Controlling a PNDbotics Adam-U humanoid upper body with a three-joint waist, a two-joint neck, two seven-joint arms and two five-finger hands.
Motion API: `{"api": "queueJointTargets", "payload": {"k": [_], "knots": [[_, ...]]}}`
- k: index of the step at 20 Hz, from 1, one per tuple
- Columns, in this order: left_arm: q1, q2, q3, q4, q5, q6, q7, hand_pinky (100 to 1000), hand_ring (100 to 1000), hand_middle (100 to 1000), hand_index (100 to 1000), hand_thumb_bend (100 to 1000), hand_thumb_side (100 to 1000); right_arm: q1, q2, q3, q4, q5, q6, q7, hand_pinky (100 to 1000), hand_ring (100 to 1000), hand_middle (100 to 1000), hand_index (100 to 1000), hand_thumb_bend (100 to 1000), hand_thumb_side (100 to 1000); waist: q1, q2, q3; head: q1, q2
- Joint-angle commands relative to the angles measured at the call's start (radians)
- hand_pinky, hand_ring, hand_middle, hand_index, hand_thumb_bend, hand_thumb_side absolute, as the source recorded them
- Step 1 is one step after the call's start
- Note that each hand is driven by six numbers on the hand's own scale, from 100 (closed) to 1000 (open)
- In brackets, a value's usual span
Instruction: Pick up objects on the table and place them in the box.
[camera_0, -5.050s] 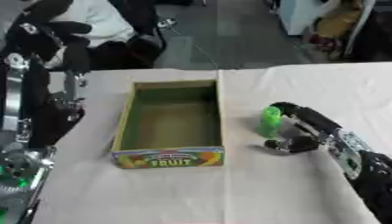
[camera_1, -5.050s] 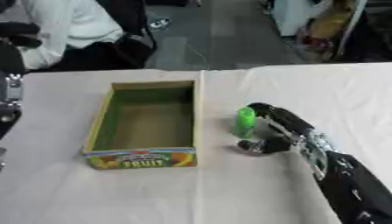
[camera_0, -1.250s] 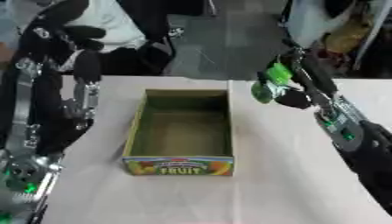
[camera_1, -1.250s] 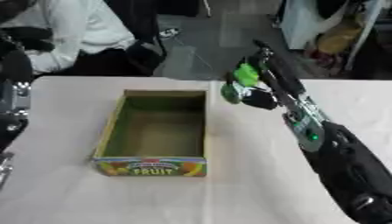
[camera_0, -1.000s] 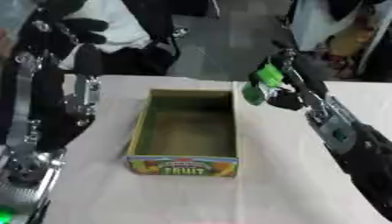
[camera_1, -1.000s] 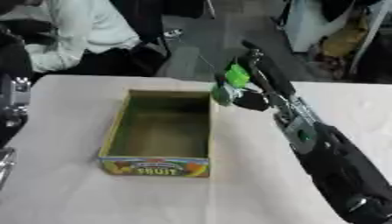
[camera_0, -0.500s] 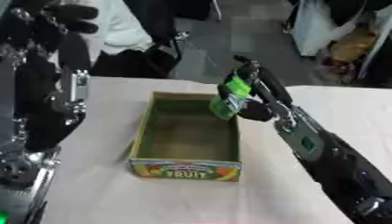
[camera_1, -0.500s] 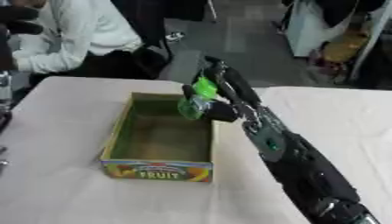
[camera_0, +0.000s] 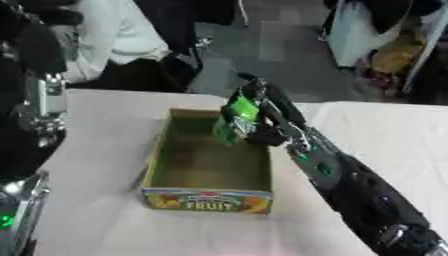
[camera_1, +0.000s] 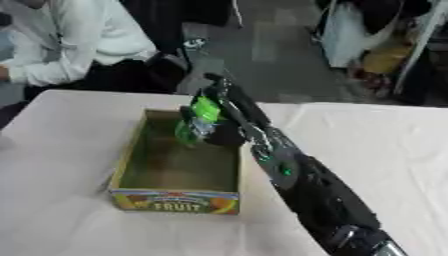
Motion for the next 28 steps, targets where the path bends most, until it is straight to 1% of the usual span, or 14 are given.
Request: {"api": "queueJointTargets", "payload": {"k": [1, 3, 4, 5, 6, 7, 8, 11, 12, 15, 16, 21, 25, 28], "knots": [[-0.028, -0.003, -0.007, -0.015, 0.010, -0.002, -0.011, 678, 692, 859, 888, 370, 526, -0.030, -0.003, -0.012, -0.002, -0.002, -0.008, -0.008, 950, 100, 100, 136, 100, 791, 0.001, -0.010, 0.007, -0.027, -0.022], [-0.032, -0.006, -0.010, -0.015, 0.007, 0.000, -0.015, 678, 691, 859, 888, 368, 529, -0.030, 0.002, -0.013, 0.006, -0.020, -0.024, -0.014, 1000, 100, 100, 174, 100, 826, -0.002, -0.006, 0.012, -0.030, -0.027], [-0.034, -0.008, -0.012, -0.015, 0.009, -0.001, -0.017, 678, 691, 859, 888, 368, 529, -0.029, 0.006, -0.010, 0.011, -0.040, -0.043, -0.009, 1000, 100, 100, 235, 100, 865, -0.004, -0.005, 0.014, -0.032, -0.029], [-0.035, -0.008, -0.013, -0.015, 0.011, -0.002, -0.018, 677, 691, 859, 888, 367, 530, -0.027, 0.009, -0.004, 0.018, -0.072, -0.073, 0.012, 1000, 212, 479, 623, 100, 971, -0.005, -0.004, 0.015, -0.034, -0.030], [-0.036, -0.008, -0.015, -0.015, 0.013, -0.002, -0.021, 677, 690, 859, 888, 365, 532, -0.024, 0.012, 0.015, 0.028, -0.098, -0.115, 0.069, 1000, 507, 763, 853, 100, 1000, -0.006, -0.003, 0.015, -0.036, -0.031], [-0.036, -0.008, -0.016, -0.015, 0.014, -0.001, -0.023, 677, 690, 859, 888, 366, 531, -0.023, 0.013, 0.019, 0.040, -0.131, -0.152, 0.136, 1000, 410, 666, 782, 100, 1000, -0.006, -0.002, 0.015, -0.036, -0.032], [-0.036, -0.006, -0.018, -0.015, 0.014, -0.001, -0.026, 677, 690, 859, 888, 364, 533, -0.020, 0.014, 0.021, 0.055, -0.166, -0.178, 0.212, 1000, 667, 897, 965, 100, 1000, -0.007, -0.002, 0.015, -0.037, -0.033], [-0.036, -0.004, -0.020, -0.015, 0.015, -0.001, -0.031, 677, 690, 859, 888, 364, 533, -0.022, 0.012, -0.003, 0.077, -0.273, -0.210, 0.384, 1000, 683, 914, 984, 100, 1000, -0.008, -0.002, 0.015, -0.036, -0.036], [-0.036, -0.004, -0.020, -0.015, 0.015, -0.001, -0.032, 677, 690, 859, 888, 364, 533, -0.023, 0.009, -0.009, 0.078, -0.298, -0.211, 0.418, 1000, 738, 944, 1000, 100, 1000, -0.008, -0.002, 0.014, -0.034, -0.037], [-0.035, -0.003, -0.020, -0.015, 0.015, 0.000, -0.032, 677, 690, 859, 888, 365, 532, -0.025, -0.001, -0.027, 0.072, -0.335, -0.204, 0.469, 1000, 765, 967, 1000, 100, 1000, -0.008, -0.002, 0.012, -0.036, -0.041], [-0.034, -0.002, -0.019, -0.015, 0.014, 0.000, -0.032, 677, 690, 859, 888, 364, 533, -0.026, -0.006, -0.031, 0.069, -0.338, -0.201, 0.473, 1000, 789, 978, 1000, 100, 1000, -0.008, -0.003, 0.010, -0.037, -0.042], [-0.015, 0.015, -0.016, -0.015, 0.007, 0.005, -0.030, 675, 689, 859, 887, 360, 538, -0.011, -0.070, -0.047, 0.015, -0.331, -0.179, 0.447, 1000, 797, 982, 1000, 100, 1000, -0.009, -0.013, -0.016, -0.041, -0.044], [0.015, 0.042, -0.013, -0.015, -0.005, 0.011, -0.028, 673, 688, 859, 887, 355, 542, 0.046, -0.165, -0.058, -0.077, -0.366, -0.143, 0.404, 1000, 796, 978, 1000, 100, 1000, -0.006, -0.024, -0.049, -0.024, -0.040], [0.040, 0.064, -0.008, -0.015, -0.014, 0.017, -0.024, 670, 685, 859, 887, 346, 550, 0.105, -0.249, -0.075, -0.149, -0.403, -0.107, 0.361, 1000, 789, 970, 1000, 100, 1000, -0.002, -0.032, -0.073, -0.017, -0.047]]}}
